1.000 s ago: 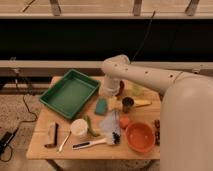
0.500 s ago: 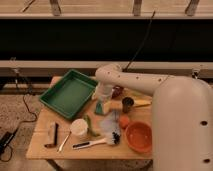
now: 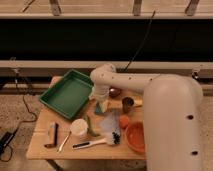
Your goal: Place sponge in tray
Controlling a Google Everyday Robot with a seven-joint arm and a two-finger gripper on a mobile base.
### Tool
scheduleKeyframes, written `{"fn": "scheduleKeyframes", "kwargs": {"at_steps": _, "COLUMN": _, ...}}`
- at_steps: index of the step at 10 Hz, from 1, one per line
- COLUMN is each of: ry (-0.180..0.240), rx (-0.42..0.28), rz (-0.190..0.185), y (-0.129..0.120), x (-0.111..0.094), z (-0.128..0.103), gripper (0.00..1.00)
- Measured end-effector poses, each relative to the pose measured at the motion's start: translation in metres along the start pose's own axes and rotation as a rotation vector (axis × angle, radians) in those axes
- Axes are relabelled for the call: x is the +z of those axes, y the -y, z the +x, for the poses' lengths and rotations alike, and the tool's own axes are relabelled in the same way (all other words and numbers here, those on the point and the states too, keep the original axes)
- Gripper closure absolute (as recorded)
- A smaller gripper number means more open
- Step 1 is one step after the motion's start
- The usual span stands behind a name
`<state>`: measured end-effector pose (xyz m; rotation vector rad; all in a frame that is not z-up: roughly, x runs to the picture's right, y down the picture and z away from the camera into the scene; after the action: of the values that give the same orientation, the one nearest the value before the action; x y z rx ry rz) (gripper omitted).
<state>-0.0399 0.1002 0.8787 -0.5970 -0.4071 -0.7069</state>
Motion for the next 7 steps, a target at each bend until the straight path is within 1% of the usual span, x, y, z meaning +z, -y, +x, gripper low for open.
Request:
{"fn": "scheduleKeyframes", "kwargs": {"at_steps": 2, "ry": -0.022, "rx": -0.011, "rz": -0.009, "y": 0.001, "x": 0.006, "z": 0.011, "gripper": 0.29}}
{"fn": "scheduleKeyframes", "kwargs": {"at_steps": 5, "ry": -0.056, "rx": -0.022, "rz": -0.033, "y": -0.006, "x": 0.015, "z": 0.032, "gripper": 0.29}}
{"fn": "scheduleKeyframes", "kwargs": {"at_steps": 7, "ry": -0.069, "rx": -0.038, "rz": -0.045, "y": -0.007, "x": 0.022, "z": 0.038, "gripper": 0.29}}
